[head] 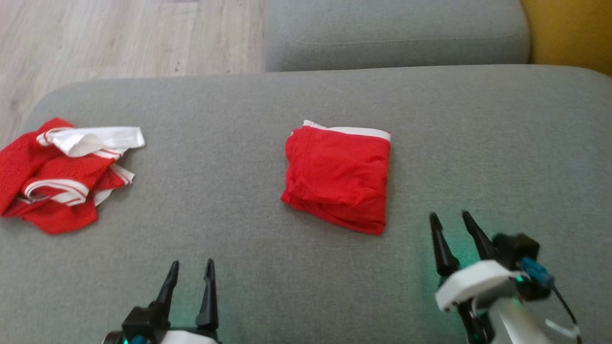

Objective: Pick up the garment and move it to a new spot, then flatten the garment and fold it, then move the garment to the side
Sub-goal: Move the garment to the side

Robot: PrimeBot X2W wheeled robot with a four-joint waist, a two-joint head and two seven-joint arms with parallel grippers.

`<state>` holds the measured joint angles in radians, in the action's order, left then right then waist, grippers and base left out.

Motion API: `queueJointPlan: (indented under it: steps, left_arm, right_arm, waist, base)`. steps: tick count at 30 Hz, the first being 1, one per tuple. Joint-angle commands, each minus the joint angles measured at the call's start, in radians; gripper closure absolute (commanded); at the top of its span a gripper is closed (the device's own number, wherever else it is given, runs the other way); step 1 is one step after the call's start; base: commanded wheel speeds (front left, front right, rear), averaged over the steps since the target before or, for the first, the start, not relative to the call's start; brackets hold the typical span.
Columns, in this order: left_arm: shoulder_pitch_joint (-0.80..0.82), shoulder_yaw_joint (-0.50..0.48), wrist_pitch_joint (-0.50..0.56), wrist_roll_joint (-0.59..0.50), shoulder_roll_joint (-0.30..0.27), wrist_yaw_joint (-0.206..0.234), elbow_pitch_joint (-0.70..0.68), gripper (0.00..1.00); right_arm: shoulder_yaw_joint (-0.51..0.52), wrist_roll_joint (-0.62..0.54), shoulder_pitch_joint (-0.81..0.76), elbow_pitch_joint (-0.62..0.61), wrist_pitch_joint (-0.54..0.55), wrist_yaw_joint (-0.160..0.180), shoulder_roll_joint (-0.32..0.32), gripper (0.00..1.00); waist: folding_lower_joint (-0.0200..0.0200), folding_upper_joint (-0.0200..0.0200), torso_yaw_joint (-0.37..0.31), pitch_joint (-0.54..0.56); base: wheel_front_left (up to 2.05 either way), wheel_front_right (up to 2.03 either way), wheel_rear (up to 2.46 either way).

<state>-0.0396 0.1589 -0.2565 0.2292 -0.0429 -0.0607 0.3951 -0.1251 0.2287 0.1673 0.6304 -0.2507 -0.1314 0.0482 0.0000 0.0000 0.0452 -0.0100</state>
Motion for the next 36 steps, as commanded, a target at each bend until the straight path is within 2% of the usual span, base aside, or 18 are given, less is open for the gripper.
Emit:
queueJointPlan:
  steps: [1,6,12,18,19,20,21,27,31,36]
  left_arm:
    - [0.061,-0.020,-0.005,0.008,-0.007,0.004,-0.035,0.00]
    - [0.100,0.019,-0.005,0.023,-0.007,-0.006,-0.034,0.00]
    - [0.140,0.059,-0.005,0.041,-0.007,-0.014,-0.024,0.00]
    - [0.154,0.060,-0.005,0.046,-0.007,-0.018,-0.013,0.00]
    - [0.156,0.059,-0.005,0.047,-0.007,-0.019,-0.013,0.00]
    - [0.157,0.058,-0.005,0.048,-0.007,-0.020,-0.013,0.00]
    - [0.159,0.058,-0.005,0.049,-0.007,-0.021,-0.014,0.00]
    - [0.169,0.055,-0.005,0.048,-0.007,-0.029,-0.022,0.00]
    - [0.175,0.059,-0.005,0.043,-0.007,-0.037,-0.028,0.00]
    - [0.200,0.100,-0.005,0.048,-0.007,-0.048,-0.044,0.00]
  right_arm:
    - [-0.046,0.015,0.077,-0.018,-0.011,0.001,0.002,0.00]
    - [-0.091,0.101,0.182,0.042,-0.011,0.001,0.002,0.00]
    - [-0.130,0.255,0.309,0.198,-0.011,0.001,0.002,0.00]
    - [-0.169,0.349,0.374,0.292,-0.011,0.001,0.002,0.00]
    - [-0.172,0.355,0.379,0.303,-0.011,0.001,0.002,0.30]
    - [-0.171,0.361,0.384,0.307,-0.011,0.001,0.002,0.85]
    - [-0.169,0.365,0.388,0.306,-0.011,0.001,0.002,1.00]
    - [-0.122,0.354,0.379,0.264,-0.011,0.001,0.002,1.00]
    - [-0.121,0.344,0.348,0.227,-0.011,0.001,0.002,1.00]
    - [-0.157,0.350,0.309,0.196,-0.011,0.001,0.002,1.00]
  waist:
    - [0.0000,0.0000,0.016,-0.016]
    - [0.0000,0.0000,0.075,-0.079]
    - [0.0000,0.0000,0.155,-0.146]
    - [0.0000,0.0000,0.190,-0.184]
    - [0.0000,0.0000,0.190,-0.186]
    - [0.0000,0.0000,0.189,-0.189]
    - [0.0000,0.0000,0.186,-0.192]
    - [0.0000,0.0000,0.132,-0.182]
    - [0.0000,0.0000,0.025,-0.156]
    - [0.0000,0.0000,-0.153,-0.135]
  base:
    - [0.00,0.00,0.00]
    - [0.00,0.00,0.00]
    - [0.00,0.00,0.00]
    - [0.00,0.00,0.00]
    - [0.00,0.00,0.00]
    - [0.00,0.00,0.00]
    - [0.00,0.00,0.00]
    - [0.00,0.00,0.00]
    - [0.00,0.00,0.00]
    - [0.00,0.00,0.00]
